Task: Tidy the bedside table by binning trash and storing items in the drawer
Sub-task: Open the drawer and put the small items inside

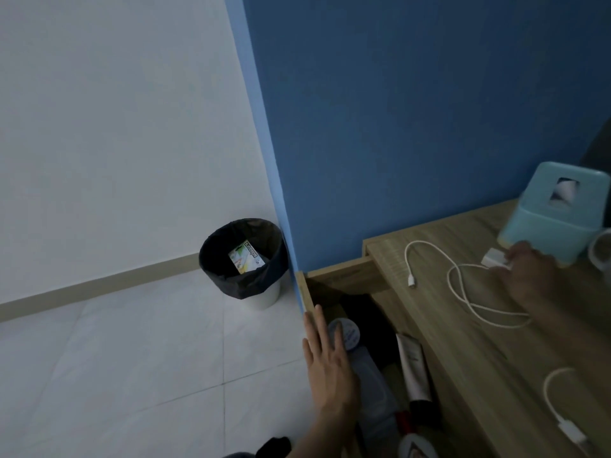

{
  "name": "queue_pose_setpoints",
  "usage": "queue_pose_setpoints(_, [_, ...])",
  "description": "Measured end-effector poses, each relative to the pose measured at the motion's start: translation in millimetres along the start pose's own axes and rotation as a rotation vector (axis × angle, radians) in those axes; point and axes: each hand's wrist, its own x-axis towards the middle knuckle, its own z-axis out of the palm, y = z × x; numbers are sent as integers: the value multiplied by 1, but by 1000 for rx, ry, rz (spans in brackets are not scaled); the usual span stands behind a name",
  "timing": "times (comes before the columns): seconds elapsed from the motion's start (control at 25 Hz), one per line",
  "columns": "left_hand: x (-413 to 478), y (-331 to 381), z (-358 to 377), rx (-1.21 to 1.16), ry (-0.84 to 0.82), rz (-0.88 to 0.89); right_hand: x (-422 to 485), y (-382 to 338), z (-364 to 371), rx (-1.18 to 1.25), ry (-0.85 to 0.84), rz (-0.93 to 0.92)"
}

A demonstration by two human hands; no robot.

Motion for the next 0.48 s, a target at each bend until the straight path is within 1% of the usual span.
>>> queue_pose_setpoints(0.08, [-1,-1,-2,9,-14,-14,-3,0,-8,116,15,36])
queue_pose_setpoints(0.12, [-1,-2,-2,23,-11,-25,-5,-1,-11,152,51,27])
queue_pose_setpoints(0.24, [-4,-6,-6,28,-47,-40,-24,-28,-22,199,230,-46])
queue_pose_setpoints(0.28, [-4,-7,-8,11,-62,-46,-37,-49,-24,226,247,-100])
queue_pose_setpoints(0.36, [-5,-6,-14,-43,-91,-59,-69,-96,-20,346,169,-246])
queue_pose_setpoints(0.44, [-7,-8,-19,-103,-101,-78,-106,-135,0,458,-4,-323])
queue_pose_setpoints(0.48, [-8,-10,-20,-125,-106,-88,-124,-147,11,471,-100,-321])
